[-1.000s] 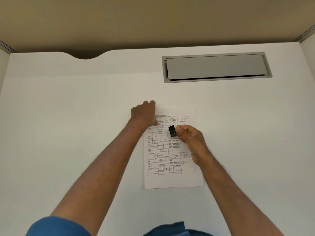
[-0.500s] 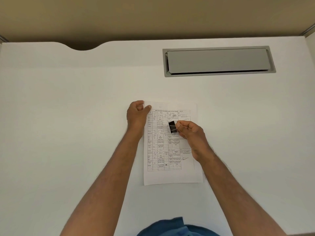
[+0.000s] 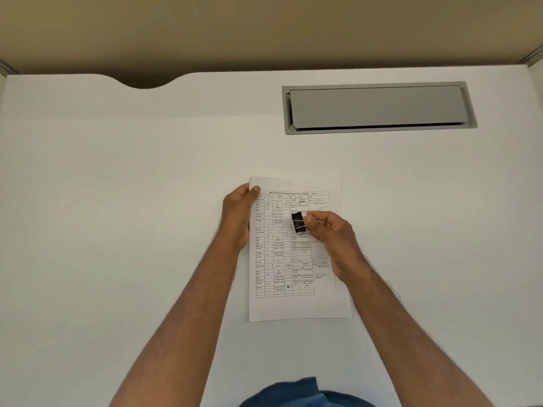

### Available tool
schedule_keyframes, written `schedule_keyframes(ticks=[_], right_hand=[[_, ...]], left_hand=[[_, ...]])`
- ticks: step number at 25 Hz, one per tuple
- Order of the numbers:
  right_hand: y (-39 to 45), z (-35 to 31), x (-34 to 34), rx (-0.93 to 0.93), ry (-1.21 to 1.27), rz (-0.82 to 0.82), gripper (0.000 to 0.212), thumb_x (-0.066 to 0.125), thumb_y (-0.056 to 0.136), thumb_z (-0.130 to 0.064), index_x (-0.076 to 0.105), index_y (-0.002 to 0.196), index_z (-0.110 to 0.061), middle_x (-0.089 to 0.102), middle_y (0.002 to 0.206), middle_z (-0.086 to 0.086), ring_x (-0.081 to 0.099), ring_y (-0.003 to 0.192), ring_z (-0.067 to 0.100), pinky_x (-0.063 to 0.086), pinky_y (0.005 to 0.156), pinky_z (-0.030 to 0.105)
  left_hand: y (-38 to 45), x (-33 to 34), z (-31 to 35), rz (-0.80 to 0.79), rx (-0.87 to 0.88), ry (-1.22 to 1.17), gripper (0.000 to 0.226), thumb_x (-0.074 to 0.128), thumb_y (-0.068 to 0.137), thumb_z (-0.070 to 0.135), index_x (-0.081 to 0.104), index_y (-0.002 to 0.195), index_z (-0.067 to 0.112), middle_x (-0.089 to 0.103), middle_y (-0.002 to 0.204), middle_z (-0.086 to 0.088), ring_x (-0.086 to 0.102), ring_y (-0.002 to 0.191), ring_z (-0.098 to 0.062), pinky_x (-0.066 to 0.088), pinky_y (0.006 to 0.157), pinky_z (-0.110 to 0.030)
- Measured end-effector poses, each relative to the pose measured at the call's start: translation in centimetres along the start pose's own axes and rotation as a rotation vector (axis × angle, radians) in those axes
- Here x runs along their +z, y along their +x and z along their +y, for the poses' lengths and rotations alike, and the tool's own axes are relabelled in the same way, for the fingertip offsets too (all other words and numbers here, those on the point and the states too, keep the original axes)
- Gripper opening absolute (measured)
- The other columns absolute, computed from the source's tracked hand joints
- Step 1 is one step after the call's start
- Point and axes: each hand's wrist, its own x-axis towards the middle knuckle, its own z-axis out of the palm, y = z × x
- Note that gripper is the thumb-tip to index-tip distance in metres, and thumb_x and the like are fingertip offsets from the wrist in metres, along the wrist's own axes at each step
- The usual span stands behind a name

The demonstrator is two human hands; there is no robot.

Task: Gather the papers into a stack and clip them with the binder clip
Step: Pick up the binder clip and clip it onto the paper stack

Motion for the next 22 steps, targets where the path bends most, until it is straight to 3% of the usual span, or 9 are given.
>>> schedule_keyframes(ticks=[5, 9, 13, 16, 18, 22], right_hand=[[0.0, 0.0, -0.1, 0.003, -0.006, 0.003, 0.025, 0.079, 0.087, -0.021, 0.074, 0.109, -0.009, 0.079, 0.106, 0.009, 0.072, 0.098, 0.013, 0.054, 0.098, 0.030], [-0.4, -0.1, 0.0, -0.005, -0.027, -0.006, 0.023, 0.080, 0.087, -0.021, 0.075, 0.106, -0.010, 0.080, 0.104, 0.009, 0.072, 0.096, 0.013, 0.053, 0.092, 0.027], [-1.5, -2.1, 0.0, -0.094, -0.112, -0.002, 0.020, 0.080, 0.086, -0.019, 0.074, 0.102, -0.009, 0.079, 0.096, 0.004, 0.073, 0.089, 0.008, 0.051, 0.085, 0.025], [-2.9, -5.5, -0.2, -0.305, -0.340, 0.023, 0.013, 0.081, 0.085, -0.022, 0.074, 0.094, -0.017, 0.077, 0.091, -0.003, 0.070, 0.090, 0.004, 0.047, 0.084, 0.014], [-4.3, -8.2, -0.3, -0.455, -0.463, 0.022, 0.011, 0.081, 0.084, -0.025, 0.073, 0.091, -0.022, 0.076, 0.090, -0.007, 0.067, 0.094, 0.001, 0.043, 0.082, 0.008], [-6.9, -12.8, 0.2, -0.691, -0.636, 0.019, 0.015, 0.083, 0.081, -0.034, 0.075, 0.093, -0.027, 0.072, 0.091, -0.016, 0.064, 0.097, 0.001, 0.048, 0.086, 0.027]], left_hand=[[-1.1, 0.7, -2.6, 0.104, 0.135, 0.434, 0.028, 0.048, 0.106, 0.032, 0.069, 0.110, 0.014, 0.076, 0.105, -0.004, 0.073, 0.100, -0.024, 0.060, 0.088, -0.041], [-1.1, 1.2, -2.9, 0.188, 0.242, 0.663, 0.032, 0.040, 0.109, 0.030, 0.061, 0.098, 0.009, 0.067, 0.090, 0.000, 0.064, 0.089, -0.027, 0.051, 0.081, -0.041], [-2.4, 0.9, -2.4, 0.133, 0.327, 0.665, 0.030, 0.040, 0.109, 0.031, 0.060, 0.099, 0.012, 0.067, 0.088, 0.005, 0.065, 0.086, -0.024, 0.051, 0.074, -0.038], [-3.5, 0.3, -2.4, 0.094, 0.394, 0.630, 0.032, 0.041, 0.109, 0.032, 0.061, 0.102, 0.008, 0.071, 0.091, -0.007, 0.066, 0.083, -0.024, 0.054, 0.074, -0.044], [-4.7, 0.0, -2.5, 0.038, 0.444, 0.601, 0.033, 0.042, 0.109, 0.032, 0.056, 0.095, 0.005, 0.066, 0.081, -0.011, 0.056, 0.071, -0.018, 0.050, 0.064, -0.044], [-7.1, 0.1, -2.4, -0.020, 0.516, 0.589, 0.032, 0.044, 0.109, 0.034, 0.054, 0.092, 0.009, 0.060, 0.074, -0.016, 0.049, 0.064, -0.017, 0.046, 0.055, -0.047]])
